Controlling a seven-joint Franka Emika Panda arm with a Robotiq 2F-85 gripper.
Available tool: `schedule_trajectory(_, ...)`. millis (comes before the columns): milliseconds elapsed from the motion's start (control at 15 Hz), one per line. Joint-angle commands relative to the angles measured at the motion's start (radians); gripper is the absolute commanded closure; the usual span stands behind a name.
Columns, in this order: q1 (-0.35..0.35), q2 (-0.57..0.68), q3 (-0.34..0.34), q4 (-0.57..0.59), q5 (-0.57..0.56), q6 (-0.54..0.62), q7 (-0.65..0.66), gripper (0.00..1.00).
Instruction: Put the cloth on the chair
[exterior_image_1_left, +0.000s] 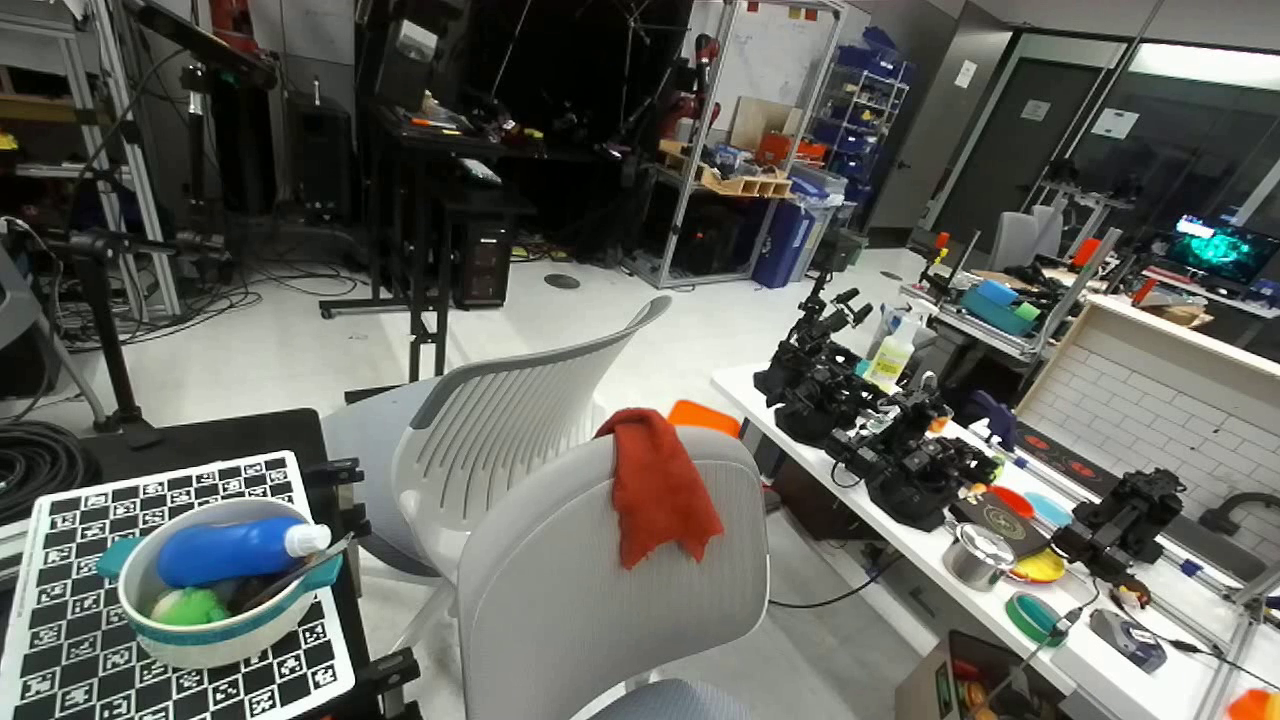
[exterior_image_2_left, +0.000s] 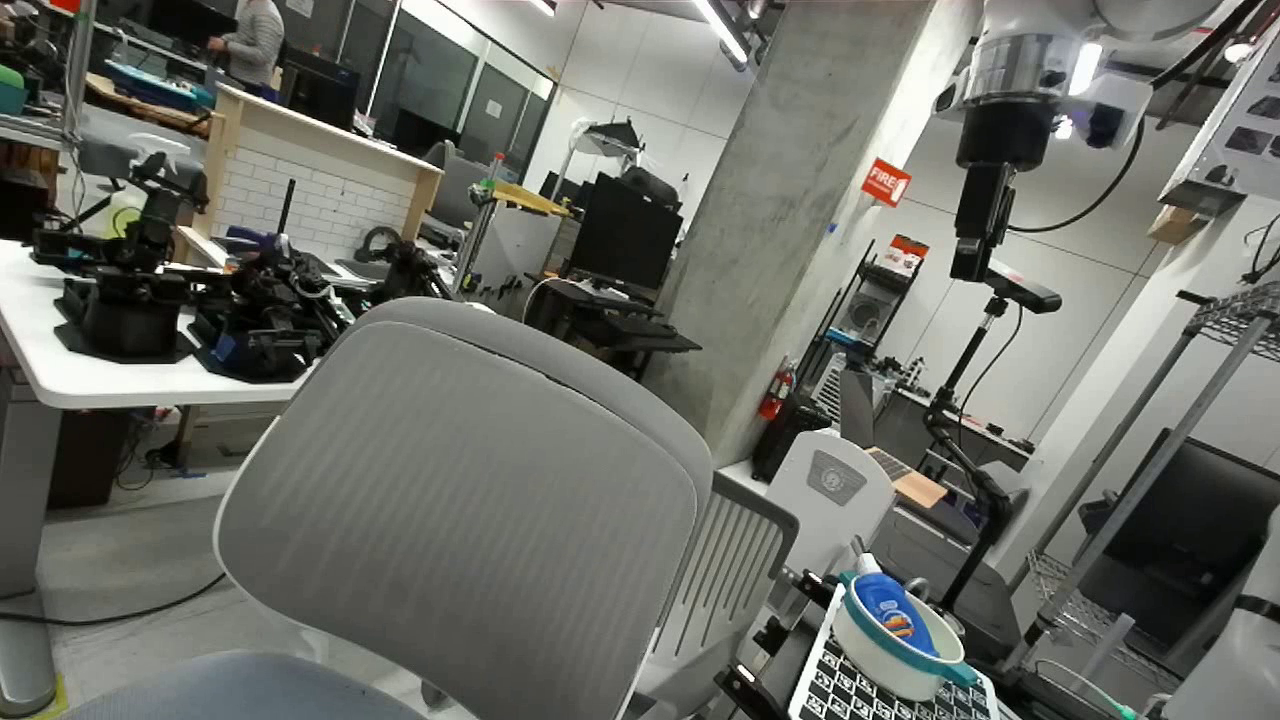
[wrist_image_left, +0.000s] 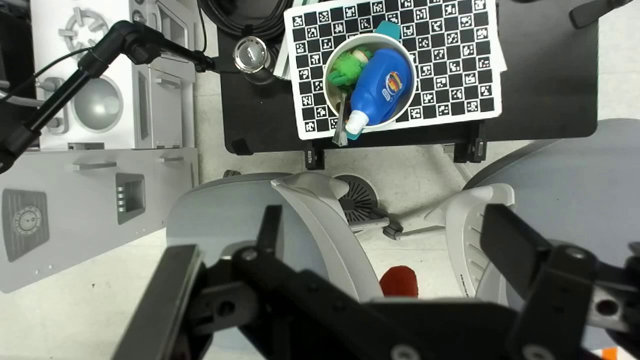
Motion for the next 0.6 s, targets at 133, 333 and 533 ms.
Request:
schedule_trajectory(133,0.012,0.001,-0.009,0.002,-0.003,-0.002,0.004,0.0)
schedule_trajectory(333,0.011,0.017,-0.008,0.014,-0.007,0.002,0.003,0.0)
schedule_trajectory(533,0.009,0.079,-0.013,0.052,-0.024,0.063,-0.013,0.0)
